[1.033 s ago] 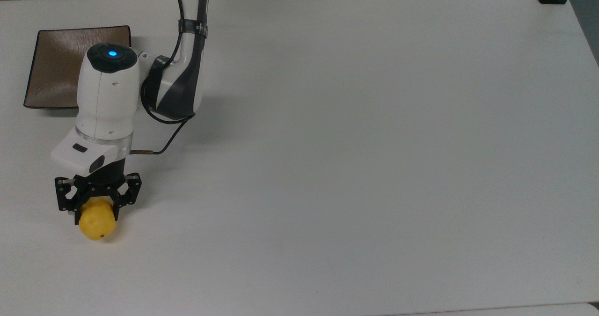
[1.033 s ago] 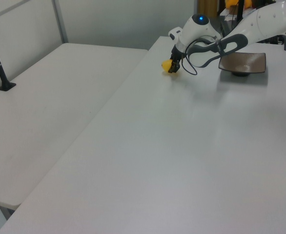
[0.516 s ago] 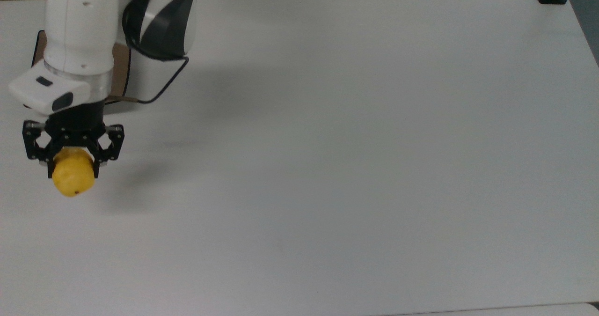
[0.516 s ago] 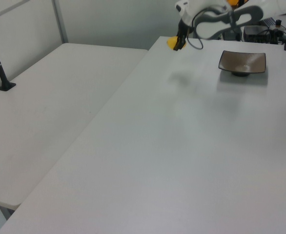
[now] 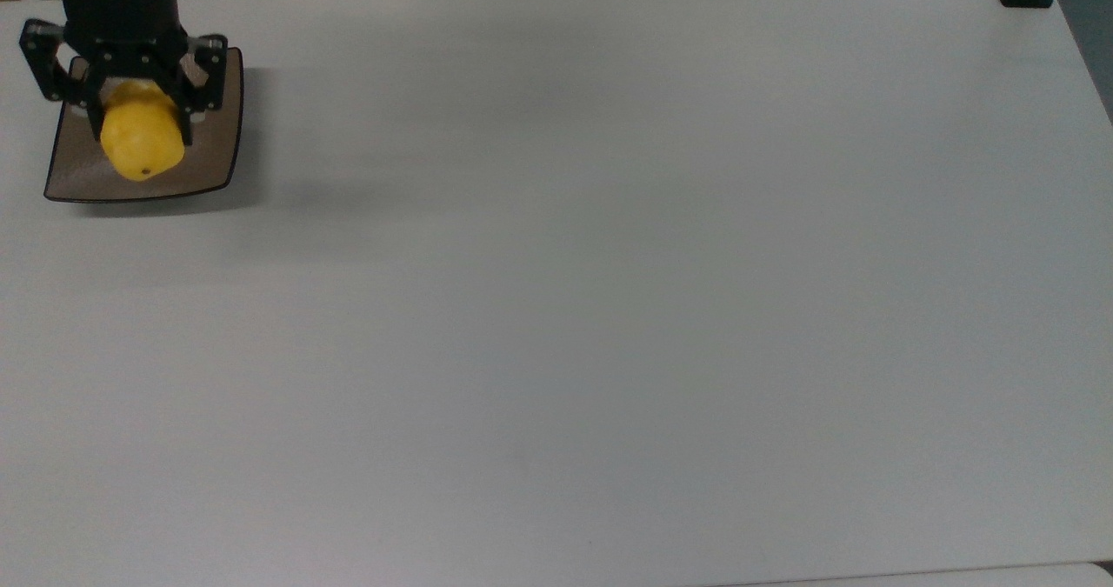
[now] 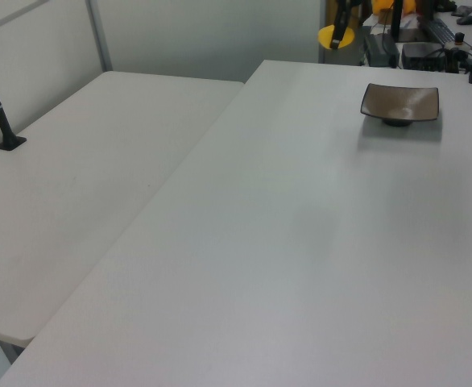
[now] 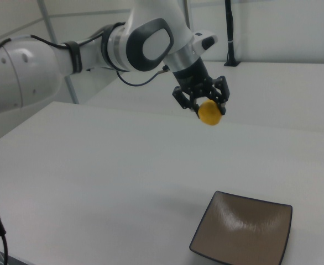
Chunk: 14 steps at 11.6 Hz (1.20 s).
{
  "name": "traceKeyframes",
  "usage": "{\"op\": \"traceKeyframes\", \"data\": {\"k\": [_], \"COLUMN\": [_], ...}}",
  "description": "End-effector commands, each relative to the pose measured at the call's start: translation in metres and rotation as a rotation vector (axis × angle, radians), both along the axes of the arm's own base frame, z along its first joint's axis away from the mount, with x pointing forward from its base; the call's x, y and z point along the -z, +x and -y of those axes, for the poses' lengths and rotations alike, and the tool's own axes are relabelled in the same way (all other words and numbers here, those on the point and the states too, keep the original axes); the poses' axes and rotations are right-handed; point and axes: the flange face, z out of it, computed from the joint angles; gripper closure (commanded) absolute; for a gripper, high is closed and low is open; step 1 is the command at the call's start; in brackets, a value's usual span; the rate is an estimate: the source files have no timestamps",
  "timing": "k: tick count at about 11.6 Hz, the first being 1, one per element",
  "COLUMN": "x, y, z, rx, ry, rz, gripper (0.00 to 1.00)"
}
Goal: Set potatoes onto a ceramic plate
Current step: 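Lower the potato onto the brown plate and open the gripper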
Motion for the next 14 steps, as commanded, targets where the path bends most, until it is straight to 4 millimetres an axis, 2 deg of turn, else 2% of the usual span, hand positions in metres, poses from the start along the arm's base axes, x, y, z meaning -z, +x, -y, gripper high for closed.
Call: {"op": "traceKeyframes", "data": {"k": [1,2,4,6,7,8,9,10,12,14], "x": [0.004,0.022,0.049,0.067,0.084,0.106,0.136,0.155,0.175,0.193], "y": [-0.059,-0.073,-0.095,-0.111,-0.121,-0.127,-0.131,-0.132,-0.138,-0.134], "z": [0.016,0.02,0.059,0.095,0.115,0.124,0.133,0.141,0.163,0.17], "rx": [0.087,0.106,0.177,0.218,0.197,0.154,0.143,0.139,0.084,0.033], "ry": [0.102,0.128,0.158,0.211,0.221,0.213,0.202,0.189,0.191,0.176], "rz": [-0.105,-0.14,-0.18,-0.164,-0.165,-0.17,-0.163,-0.151,-0.165,-0.146], "gripper": [0.64,0.64,0.64,0.64,0.64,0.63,0.63,0.63,0.63,0.63]}}
